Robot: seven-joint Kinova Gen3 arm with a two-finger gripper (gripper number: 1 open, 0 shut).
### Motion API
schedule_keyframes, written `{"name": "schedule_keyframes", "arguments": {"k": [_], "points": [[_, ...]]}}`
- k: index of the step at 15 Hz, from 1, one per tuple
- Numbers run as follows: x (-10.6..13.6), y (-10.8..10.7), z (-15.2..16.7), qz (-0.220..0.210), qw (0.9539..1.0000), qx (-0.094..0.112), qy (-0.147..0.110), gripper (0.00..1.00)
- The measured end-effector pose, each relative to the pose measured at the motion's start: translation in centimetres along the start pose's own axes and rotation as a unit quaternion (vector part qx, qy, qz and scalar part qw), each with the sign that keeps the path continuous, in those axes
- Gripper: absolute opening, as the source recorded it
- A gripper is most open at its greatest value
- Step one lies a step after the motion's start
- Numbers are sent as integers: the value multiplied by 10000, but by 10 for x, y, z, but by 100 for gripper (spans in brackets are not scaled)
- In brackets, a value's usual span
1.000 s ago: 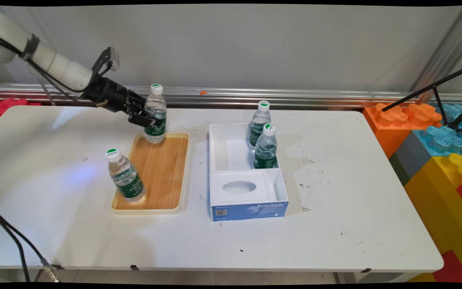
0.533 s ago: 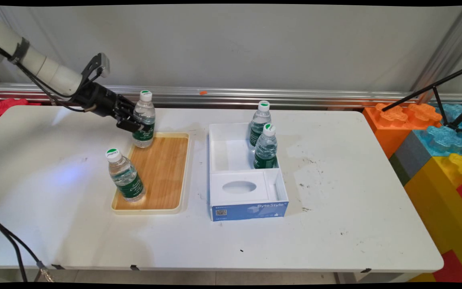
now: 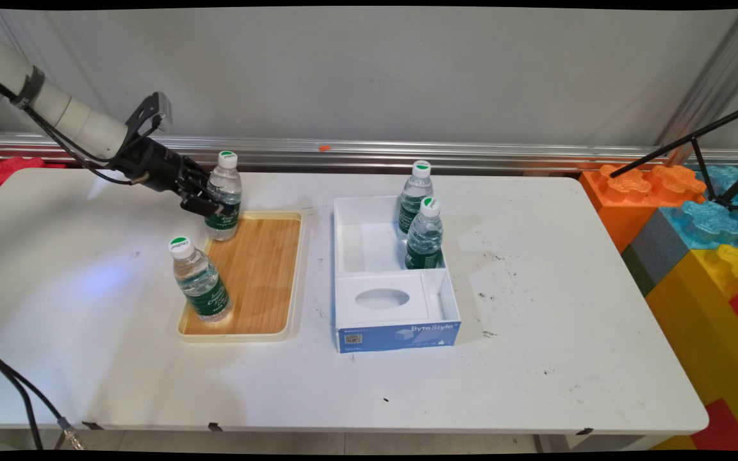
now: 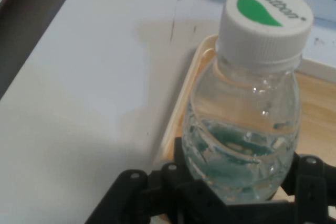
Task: Place the picked object on the tray
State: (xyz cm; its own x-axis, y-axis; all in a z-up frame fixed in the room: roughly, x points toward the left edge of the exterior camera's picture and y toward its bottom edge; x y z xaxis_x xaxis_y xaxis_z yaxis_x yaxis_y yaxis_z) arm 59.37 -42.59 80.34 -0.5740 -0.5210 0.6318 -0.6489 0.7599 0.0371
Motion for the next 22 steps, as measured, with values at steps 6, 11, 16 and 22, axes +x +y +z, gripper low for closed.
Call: {"name": "schedule_keyframes", "arguments": {"k": [6, 11, 16, 22], "points": [[0, 8, 6, -83, 10000, -18, -19, 0], [8, 20, 14, -174, 9998, -71, 51, 0], [12, 24, 21, -220, 9997, -78, 72, 0], [9, 20, 23, -233, 9997, -48, 21, 0]]}}
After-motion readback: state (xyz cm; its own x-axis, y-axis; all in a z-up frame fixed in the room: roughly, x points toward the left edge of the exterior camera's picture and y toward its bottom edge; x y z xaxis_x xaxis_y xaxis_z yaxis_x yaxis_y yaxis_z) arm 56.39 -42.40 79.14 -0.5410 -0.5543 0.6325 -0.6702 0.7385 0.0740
